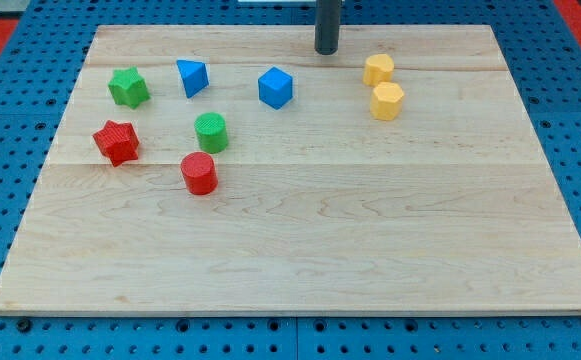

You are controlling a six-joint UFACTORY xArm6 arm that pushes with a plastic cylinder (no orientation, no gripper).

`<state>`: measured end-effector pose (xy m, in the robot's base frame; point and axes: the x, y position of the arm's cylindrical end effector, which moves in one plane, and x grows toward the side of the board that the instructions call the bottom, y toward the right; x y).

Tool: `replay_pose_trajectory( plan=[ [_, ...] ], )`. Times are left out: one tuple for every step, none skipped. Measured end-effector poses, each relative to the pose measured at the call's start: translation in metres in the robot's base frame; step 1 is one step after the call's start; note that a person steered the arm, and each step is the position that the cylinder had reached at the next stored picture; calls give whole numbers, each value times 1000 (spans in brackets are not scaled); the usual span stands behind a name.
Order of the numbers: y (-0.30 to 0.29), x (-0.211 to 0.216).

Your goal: Place the blue cube horizontally to the left of the yellow hexagon

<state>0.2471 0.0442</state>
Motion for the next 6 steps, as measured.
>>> replay_pose_trajectory(
  plan=[
    [-22, 16],
    [-27, 40],
    [-46, 46],
    [-81, -7],
    [-99, 40],
    [-67, 86]
  ],
)
